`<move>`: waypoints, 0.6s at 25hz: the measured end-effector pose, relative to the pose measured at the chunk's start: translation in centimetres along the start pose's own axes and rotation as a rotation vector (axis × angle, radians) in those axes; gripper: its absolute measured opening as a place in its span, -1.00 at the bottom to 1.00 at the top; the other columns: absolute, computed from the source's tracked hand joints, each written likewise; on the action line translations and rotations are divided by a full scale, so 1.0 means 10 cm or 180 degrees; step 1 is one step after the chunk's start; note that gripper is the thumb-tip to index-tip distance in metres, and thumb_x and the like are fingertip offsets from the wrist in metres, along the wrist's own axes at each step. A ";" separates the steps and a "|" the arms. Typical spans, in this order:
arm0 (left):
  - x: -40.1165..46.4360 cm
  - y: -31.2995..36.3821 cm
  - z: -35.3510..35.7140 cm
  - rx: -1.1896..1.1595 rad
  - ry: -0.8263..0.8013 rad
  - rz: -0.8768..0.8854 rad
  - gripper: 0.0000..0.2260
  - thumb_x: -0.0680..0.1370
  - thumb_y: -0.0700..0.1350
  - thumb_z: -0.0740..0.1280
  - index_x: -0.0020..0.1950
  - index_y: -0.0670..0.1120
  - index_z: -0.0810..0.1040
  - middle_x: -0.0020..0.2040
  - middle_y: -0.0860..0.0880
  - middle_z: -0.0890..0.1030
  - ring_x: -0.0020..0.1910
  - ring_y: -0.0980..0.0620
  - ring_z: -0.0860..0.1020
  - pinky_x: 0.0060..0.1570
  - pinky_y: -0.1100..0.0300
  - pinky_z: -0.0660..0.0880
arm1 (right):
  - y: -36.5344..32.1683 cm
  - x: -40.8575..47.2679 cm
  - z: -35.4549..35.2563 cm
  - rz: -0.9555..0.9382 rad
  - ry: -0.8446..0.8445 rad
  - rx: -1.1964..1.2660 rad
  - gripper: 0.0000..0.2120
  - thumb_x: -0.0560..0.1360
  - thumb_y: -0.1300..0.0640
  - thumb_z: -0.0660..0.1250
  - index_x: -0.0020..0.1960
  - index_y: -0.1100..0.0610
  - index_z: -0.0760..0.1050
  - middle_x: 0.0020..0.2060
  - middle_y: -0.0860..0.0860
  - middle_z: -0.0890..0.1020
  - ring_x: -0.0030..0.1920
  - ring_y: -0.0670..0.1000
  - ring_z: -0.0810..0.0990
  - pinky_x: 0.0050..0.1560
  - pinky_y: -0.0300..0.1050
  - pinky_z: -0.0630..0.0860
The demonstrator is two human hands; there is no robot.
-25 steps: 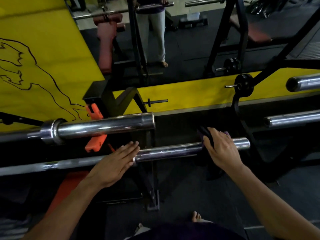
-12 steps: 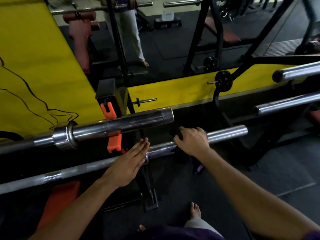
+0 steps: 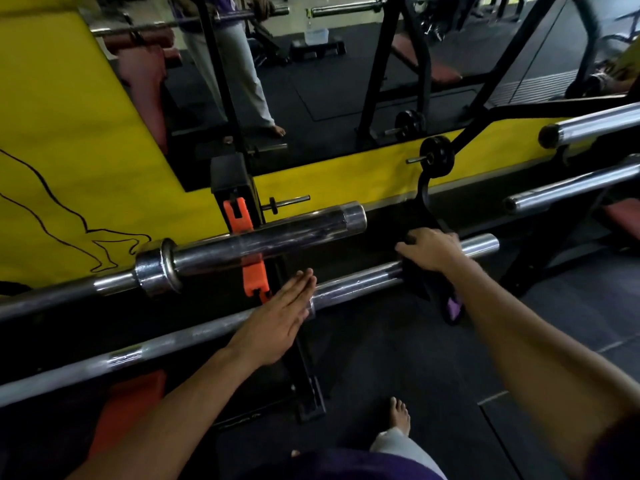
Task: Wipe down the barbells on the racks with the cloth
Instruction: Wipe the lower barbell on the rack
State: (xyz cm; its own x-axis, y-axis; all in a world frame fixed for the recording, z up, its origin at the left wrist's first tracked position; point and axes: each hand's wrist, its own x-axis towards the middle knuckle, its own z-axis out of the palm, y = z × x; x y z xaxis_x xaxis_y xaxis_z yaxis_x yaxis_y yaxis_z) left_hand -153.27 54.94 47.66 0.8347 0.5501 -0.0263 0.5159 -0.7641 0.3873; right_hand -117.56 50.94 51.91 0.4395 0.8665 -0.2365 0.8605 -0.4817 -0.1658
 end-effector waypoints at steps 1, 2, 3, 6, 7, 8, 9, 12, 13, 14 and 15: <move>0.00 0.00 0.00 -0.0034 -0.0019 0.0004 -0.48 0.75 -0.02 0.03 0.63 0.06 -0.17 0.62 0.21 -0.25 0.58 0.29 -0.27 0.53 0.35 -0.24 | -0.16 0.05 -0.03 0.0019 -0.0306 -0.0138 -0.45 0.50 -0.33 0.14 0.27 0.01 0.55 0.15 0.13 0.63 0.19 0.17 0.59 0.28 0.13 0.37; -0.01 0.00 -0.01 -0.0035 -0.0035 0.0009 -0.48 0.75 -0.01 0.02 0.63 0.06 -0.18 0.62 0.22 -0.26 0.57 0.29 -0.28 0.53 0.34 -0.24 | -0.30 0.04 0.00 -0.0034 -0.0382 -0.0226 -0.46 0.51 -0.33 0.15 0.27 0.01 0.54 0.14 0.12 0.64 0.16 0.16 0.59 0.27 0.12 0.39; -0.02 0.00 -0.02 0.0000 -0.0045 0.0012 -0.48 0.75 -0.01 0.01 0.63 0.07 -0.20 0.61 0.23 -0.28 0.57 0.29 -0.29 0.53 0.34 -0.24 | -0.40 -0.04 0.08 -0.0147 -0.0241 -0.0255 -0.50 0.51 -0.31 0.15 0.24 0.00 0.54 0.10 0.10 0.65 0.13 0.14 0.60 0.28 0.13 0.38; -0.01 -0.02 0.01 0.0031 0.0025 0.0014 -0.48 0.74 0.00 0.01 0.63 0.06 -0.19 0.61 0.23 -0.28 0.58 0.28 -0.28 0.52 0.37 -0.23 | -0.44 -0.56 0.59 -0.0754 0.1035 0.0126 -0.65 0.56 -0.14 0.23 0.26 0.00 0.49 0.13 -0.01 0.64 0.28 0.07 0.55 0.47 0.25 0.20; -0.01 -0.02 0.02 0.0016 0.0054 -0.0011 -0.48 0.74 0.01 0.01 0.64 0.07 -0.17 0.62 0.23 -0.26 0.58 0.28 -0.26 0.52 0.38 -0.23 | -0.35 -0.69 0.74 -0.0973 0.1361 0.0270 -0.60 0.58 -0.09 0.27 0.36 0.03 0.44 0.26 -0.02 0.59 0.41 0.05 0.46 0.51 0.29 0.12; -0.01 -0.03 0.02 0.0025 0.0069 -0.0024 -0.48 0.74 0.03 0.00 0.64 0.07 -0.17 0.62 0.22 -0.25 0.58 0.28 -0.26 0.52 0.39 -0.23 | -0.24 -0.77 0.85 -0.1100 0.1546 0.0391 -0.53 0.60 -0.06 0.29 0.46 0.06 0.38 0.39 -0.03 0.50 0.52 0.03 0.33 0.54 0.31 0.06; -0.01 -0.03 0.02 0.0032 0.0074 -0.0024 -0.48 0.73 0.04 -0.01 0.64 0.06 -0.16 0.63 0.21 -0.24 0.58 0.28 -0.26 0.51 0.40 -0.25 | -0.11 -0.78 0.92 -0.1121 0.1639 0.0449 -0.46 0.60 -0.03 0.31 0.52 0.09 0.32 0.47 -0.02 0.42 0.57 0.03 0.23 0.55 0.32 0.01; -0.01 -0.02 0.02 0.0070 0.0032 -0.0032 -0.47 0.71 0.11 -0.08 0.64 0.05 -0.16 0.63 0.18 -0.24 0.58 0.28 -0.27 0.54 0.33 -0.22 | 0.19 -0.60 0.89 -0.0780 0.1841 0.0536 -0.54 0.58 -0.02 0.31 0.42 0.13 0.41 0.38 0.05 0.51 0.52 0.09 0.32 0.57 0.23 0.03; -0.01 -0.01 0.02 0.0109 0.0014 -0.0030 -0.47 0.70 0.14 -0.11 0.64 0.05 -0.16 0.64 0.18 -0.25 0.58 0.27 -0.27 0.56 0.30 -0.21 | 0.23 -0.49 0.76 -0.0631 0.1929 0.0556 -0.62 0.56 -0.05 0.28 0.29 0.12 0.50 0.24 0.08 0.59 0.42 0.12 0.45 0.54 0.18 0.13; -0.01 -0.02 0.02 0.0152 0.0001 -0.0023 -0.45 0.69 0.16 -0.16 0.65 0.04 -0.17 0.64 0.17 -0.25 0.59 0.26 -0.27 0.56 0.28 -0.21 | 0.26 -0.36 0.58 -0.0461 0.1846 0.0552 -0.67 0.53 -0.12 0.24 0.12 0.09 0.55 0.06 0.08 0.65 0.26 0.15 0.56 0.44 0.13 0.27; 0.00 -0.02 0.03 0.0187 -0.0006 -0.0020 -0.44 0.67 0.17 -0.20 0.65 0.04 -0.18 0.64 0.17 -0.27 0.59 0.25 -0.27 0.57 0.26 -0.20 | 0.28 -0.20 0.40 -0.0286 0.1538 0.0508 -0.66 0.49 -0.19 0.19 -0.02 0.05 0.55 -0.09 0.07 0.65 0.11 0.17 0.62 0.27 0.07 0.38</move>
State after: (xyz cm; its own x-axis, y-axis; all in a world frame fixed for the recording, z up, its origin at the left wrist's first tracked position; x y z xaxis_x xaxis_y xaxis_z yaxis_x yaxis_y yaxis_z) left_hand -153.34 55.02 47.35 0.8317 0.5544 -0.0305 0.5315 -0.7791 0.3323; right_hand -117.12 47.31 48.07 0.4670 0.8487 0.2484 0.8669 -0.3839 -0.3181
